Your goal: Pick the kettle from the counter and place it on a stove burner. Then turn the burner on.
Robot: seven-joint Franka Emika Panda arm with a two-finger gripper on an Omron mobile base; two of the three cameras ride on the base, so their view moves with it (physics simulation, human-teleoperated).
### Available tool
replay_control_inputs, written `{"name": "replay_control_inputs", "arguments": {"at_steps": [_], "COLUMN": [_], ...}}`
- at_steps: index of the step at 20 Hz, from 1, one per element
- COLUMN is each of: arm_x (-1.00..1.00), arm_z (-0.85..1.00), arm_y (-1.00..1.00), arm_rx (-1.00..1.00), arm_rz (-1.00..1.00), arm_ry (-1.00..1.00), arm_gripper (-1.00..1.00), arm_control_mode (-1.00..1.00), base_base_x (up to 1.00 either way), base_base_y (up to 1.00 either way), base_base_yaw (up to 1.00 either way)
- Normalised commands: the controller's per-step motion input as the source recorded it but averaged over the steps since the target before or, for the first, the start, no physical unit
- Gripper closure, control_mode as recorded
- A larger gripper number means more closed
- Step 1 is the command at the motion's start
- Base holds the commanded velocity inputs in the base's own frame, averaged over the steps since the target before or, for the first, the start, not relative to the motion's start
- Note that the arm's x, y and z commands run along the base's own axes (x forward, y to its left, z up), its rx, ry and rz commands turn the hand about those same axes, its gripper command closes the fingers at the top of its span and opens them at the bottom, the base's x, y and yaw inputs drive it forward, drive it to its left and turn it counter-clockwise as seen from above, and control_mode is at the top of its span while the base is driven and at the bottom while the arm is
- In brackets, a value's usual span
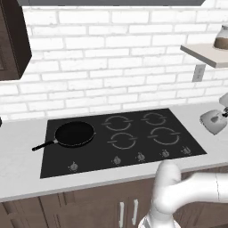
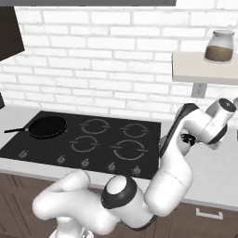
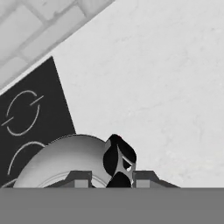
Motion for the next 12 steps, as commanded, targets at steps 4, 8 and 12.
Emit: {"name": "replay_control_inputs", "arguments": {"at_steps": [4, 8, 12], "arm_x": [-0.02, 0.04, 0.31], "arm_z": [0.13, 0.22, 0.15], "arm_y": [1.00, 1.00, 1.00], "arm_rx": [-0.02, -0.14, -0.30], "arm_rz": [-0.27, -0.24, -0.24], "arm_ry": [-0.22, -0.07, 0.04], "arm_gripper": [1.00, 1.00, 1.00], "arm_control_mode": [-1.00, -1.00, -1.00], "base_base_x": [0.00, 0.00, 0.00], "base_base_y": [0.00, 0.00, 0.00], "base_base_yaw": [0.00, 0.00, 0.00]}}
